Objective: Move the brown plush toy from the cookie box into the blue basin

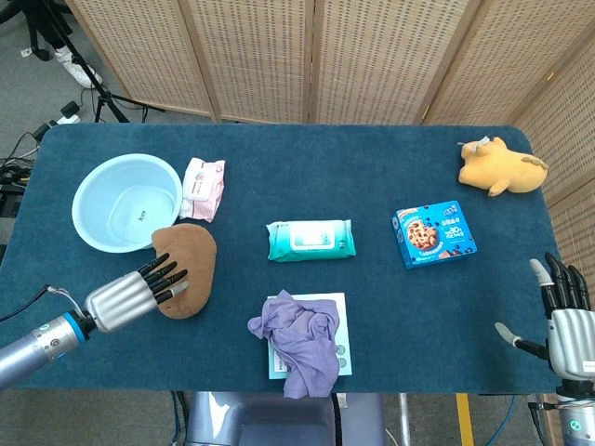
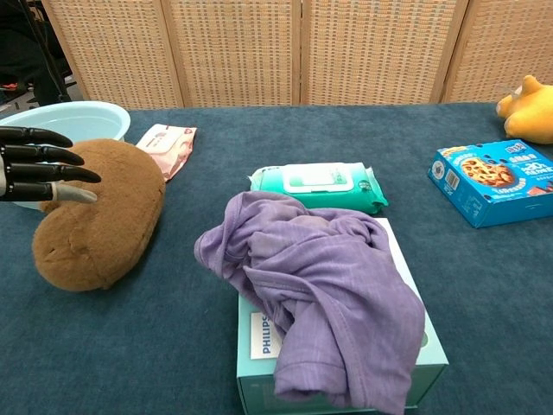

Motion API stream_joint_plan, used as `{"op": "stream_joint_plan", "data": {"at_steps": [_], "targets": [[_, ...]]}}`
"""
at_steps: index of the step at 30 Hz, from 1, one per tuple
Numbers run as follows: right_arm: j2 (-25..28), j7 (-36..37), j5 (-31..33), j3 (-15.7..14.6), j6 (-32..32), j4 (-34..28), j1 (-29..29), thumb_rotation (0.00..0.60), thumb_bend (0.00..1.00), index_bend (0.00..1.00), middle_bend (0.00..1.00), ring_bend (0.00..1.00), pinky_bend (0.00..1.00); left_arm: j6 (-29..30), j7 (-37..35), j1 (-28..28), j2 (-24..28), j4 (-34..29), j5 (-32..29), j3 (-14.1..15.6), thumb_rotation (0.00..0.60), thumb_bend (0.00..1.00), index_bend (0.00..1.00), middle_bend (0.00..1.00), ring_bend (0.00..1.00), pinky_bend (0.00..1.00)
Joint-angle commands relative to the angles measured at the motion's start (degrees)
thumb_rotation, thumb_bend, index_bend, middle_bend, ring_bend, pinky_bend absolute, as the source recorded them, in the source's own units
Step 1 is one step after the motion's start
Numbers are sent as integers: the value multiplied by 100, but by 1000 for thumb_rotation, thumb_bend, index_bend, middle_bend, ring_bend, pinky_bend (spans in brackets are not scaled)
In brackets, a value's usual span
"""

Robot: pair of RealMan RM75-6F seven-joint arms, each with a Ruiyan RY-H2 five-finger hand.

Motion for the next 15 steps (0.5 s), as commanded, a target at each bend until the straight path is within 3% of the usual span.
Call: {"op": "stream_joint_plan", "data": {"at_steps": [1,15], "targets": [[0,-30,-38,21,-9,-20,-17,600,0,0,0,0,0,-112,1,-120,-181,178,-60,-45,600,0,0,0,0,0],[71,117,-93,109,-83,-50,-111,600,0,0,0,0,0,-303,-111,-356,-1019,1103,-236,26,600,0,0,0,0,0]]}}
